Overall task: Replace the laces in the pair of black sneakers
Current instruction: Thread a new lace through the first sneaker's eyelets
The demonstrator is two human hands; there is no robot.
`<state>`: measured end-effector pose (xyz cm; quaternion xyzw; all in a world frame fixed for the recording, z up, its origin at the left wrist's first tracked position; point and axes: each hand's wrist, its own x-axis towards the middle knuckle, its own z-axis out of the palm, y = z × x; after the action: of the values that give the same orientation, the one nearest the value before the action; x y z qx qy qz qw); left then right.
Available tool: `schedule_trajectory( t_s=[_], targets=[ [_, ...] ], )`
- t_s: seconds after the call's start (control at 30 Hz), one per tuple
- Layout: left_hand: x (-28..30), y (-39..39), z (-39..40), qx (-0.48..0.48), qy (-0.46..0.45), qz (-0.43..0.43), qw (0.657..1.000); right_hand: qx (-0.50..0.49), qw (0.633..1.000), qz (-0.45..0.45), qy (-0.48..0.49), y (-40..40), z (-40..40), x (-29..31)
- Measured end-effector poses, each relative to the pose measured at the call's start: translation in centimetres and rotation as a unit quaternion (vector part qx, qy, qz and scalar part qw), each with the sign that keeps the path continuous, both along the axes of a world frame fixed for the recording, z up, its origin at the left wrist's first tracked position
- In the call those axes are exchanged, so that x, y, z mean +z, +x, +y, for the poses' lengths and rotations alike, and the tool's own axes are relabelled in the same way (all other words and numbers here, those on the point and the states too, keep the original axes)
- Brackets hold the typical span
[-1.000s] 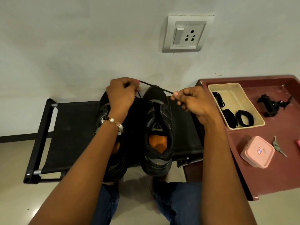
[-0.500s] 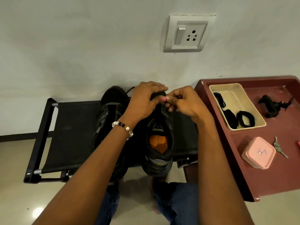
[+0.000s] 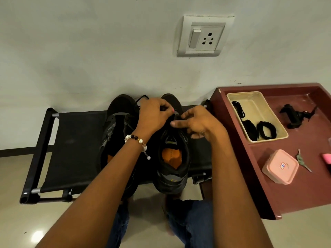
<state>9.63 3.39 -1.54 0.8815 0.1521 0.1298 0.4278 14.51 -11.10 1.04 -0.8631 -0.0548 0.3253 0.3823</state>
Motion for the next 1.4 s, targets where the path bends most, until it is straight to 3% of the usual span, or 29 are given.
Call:
schedule_trajectory(
  t_s=[0.17,0.6,0.83,1.0,1.2,1.4],
  targets=[
    [-1.2,0.4,-0.9,-0.009,0.058,0.081,0.995,-0.022,1.0,0.019,0.001,-0.6,0.2,-0.5],
    [-1.6,0.4,-2.1,0.055,0.086,0.082,0.991,-0.052,0.996,0.007,0.079,-0.7,-1.0,-0.9],
    [-2.6,0.5,-2.3,0.068,0.055,0.08,0.993,-0.007,0.997,0.004,0.078,-0.8,-1.0,-0.8],
    [-3.1,0.9,-2.6,0.104,-0.014,0.111,0.988,0.008,0.996,0.018,0.084,-0.6,-1.6,-0.8],
    [-2.7,1.5,-3.0,0.167,-0.12,0.155,0.966,-0.076,0.985,-0.138,0.063,0.1,-0.3,-3.1],
    [-2.5,1.4,-3.2,0.181,-0.121,0.167,0.962,-0.103,0.973,-0.204,0.029,0.3,0.7,-3.8]
  ],
)
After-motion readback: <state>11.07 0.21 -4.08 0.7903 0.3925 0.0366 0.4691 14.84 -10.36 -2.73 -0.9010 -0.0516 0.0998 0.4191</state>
